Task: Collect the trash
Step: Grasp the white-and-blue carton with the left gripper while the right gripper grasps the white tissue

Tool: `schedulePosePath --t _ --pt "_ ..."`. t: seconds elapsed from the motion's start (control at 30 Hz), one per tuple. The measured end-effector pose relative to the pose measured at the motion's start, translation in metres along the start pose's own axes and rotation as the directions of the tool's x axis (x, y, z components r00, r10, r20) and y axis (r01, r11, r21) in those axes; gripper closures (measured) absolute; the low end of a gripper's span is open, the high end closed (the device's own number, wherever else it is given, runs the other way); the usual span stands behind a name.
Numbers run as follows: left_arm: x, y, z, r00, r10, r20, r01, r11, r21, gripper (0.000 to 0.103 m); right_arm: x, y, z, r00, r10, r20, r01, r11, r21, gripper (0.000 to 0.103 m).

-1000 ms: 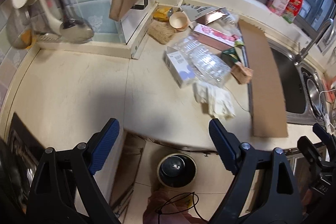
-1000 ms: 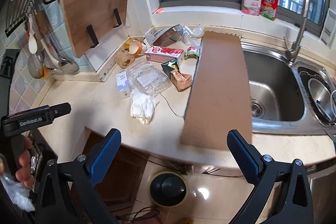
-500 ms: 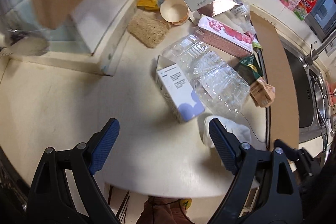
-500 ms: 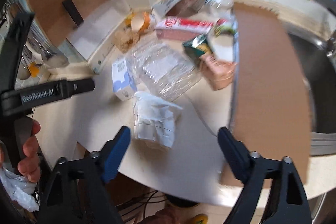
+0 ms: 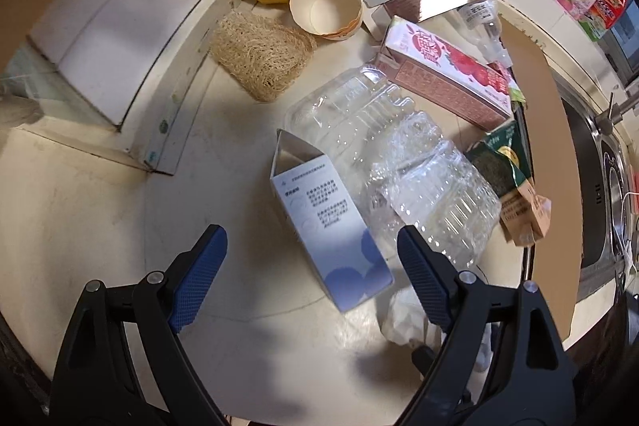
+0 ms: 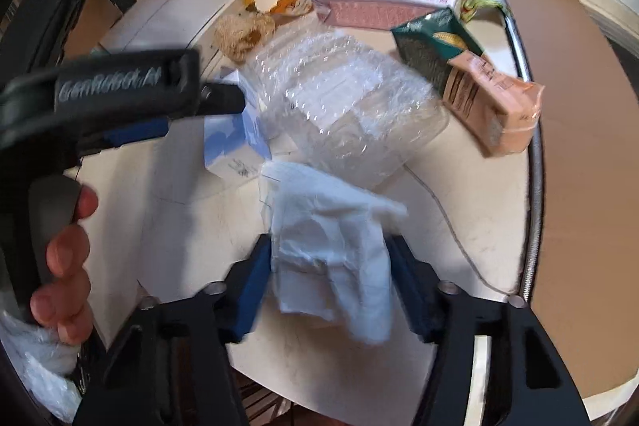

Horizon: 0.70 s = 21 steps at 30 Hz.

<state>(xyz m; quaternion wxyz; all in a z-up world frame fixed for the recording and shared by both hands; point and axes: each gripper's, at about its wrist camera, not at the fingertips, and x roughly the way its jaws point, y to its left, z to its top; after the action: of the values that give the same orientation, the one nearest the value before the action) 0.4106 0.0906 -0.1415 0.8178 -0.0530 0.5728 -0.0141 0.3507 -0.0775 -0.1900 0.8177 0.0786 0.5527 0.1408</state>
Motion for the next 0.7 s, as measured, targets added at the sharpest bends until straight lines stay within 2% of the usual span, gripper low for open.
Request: schedulePosePath --t 0.13,0.2,0.27,0.37,0.53,0.7 --pt "0.010 -0.001 0.006 1.000 0.003 -0.020 -0.004 1.000 -0.008 0.018 -0.002 -0.001 -0.002 1.000 0.013 0.008 -0.013 1.000 0.004 0.054" --pt "0.014 0.000 0.007 0.999 -0.002 -0.036 0.002 1.000 -0.015 0.021 -0.006 -0.005 -0.004 1.000 0.006 0.024 -0.007 1.000 0.019 0.055" --pt "0.018 0.002 0.007 0.999 -0.013 -0.051 0.012 1.000 -0.020 0.033 -0.013 -0.009 -0.005 0.999 0.000 0.038 -0.002 0.999 0.039 0.055" --pt "0.023 0.005 0.005 0.997 -0.028 -0.072 0.026 0.999 -0.023 0.043 -0.026 -0.019 -0.008 0.998 0.002 0.063 -0.007 0.997 0.078 0.055" --pt "0.026 0.005 0.000 0.995 -0.039 -0.086 0.038 0.999 -0.016 0.057 -0.046 -0.041 -0.009 0.994 -0.006 0.112 -0.012 0.987 0.158 0.055" --pt "0.017 0.006 -0.011 0.997 -0.029 -0.069 0.029 1.000 0.008 0.068 -0.062 -0.055 -0.013 0.989 0.000 0.147 -0.031 0.977 0.209 0.056"
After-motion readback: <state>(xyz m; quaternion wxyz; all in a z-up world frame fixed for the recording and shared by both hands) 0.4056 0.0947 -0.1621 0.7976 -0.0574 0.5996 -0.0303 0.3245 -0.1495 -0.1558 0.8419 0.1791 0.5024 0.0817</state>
